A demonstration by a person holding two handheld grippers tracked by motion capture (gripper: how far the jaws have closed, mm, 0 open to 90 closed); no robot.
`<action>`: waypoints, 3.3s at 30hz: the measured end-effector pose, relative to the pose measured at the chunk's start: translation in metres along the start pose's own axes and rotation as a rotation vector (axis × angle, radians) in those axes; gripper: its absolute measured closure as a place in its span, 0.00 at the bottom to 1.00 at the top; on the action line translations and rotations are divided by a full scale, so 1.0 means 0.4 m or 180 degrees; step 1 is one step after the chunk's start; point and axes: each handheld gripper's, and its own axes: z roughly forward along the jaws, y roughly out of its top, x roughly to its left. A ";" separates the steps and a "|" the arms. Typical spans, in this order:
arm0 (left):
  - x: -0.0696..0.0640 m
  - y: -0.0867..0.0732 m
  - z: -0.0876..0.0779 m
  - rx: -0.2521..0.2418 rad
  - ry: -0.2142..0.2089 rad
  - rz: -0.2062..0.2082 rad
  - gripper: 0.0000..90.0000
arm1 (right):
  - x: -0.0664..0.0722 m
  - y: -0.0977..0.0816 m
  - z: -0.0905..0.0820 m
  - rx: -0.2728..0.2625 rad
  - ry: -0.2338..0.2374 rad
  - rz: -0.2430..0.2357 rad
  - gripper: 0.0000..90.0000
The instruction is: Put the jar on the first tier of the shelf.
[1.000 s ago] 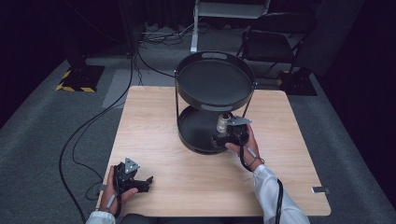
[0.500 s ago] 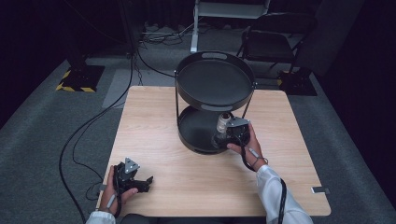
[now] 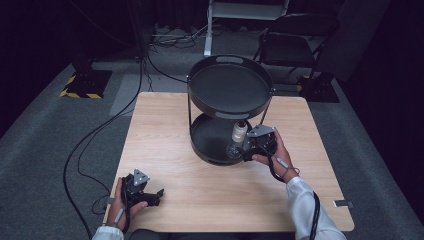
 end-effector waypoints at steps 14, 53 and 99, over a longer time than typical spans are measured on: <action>0.000 0.000 0.000 0.0001 0.0000 0.0001 0.00 | 0.018 -0.052 -0.070 0.0088 -0.0001 -0.0287 0.03; 0.000 0.000 0.000 0.0001 0.0000 0.0000 0.00 | 0.014 -0.266 -0.176 0.0285 -0.0157 -0.0372 0.03; 0.000 0.000 0.000 0.0001 0.0000 0.0001 0.00 | -0.061 -0.549 -0.247 0.0277 0.0033 0.0622 0.00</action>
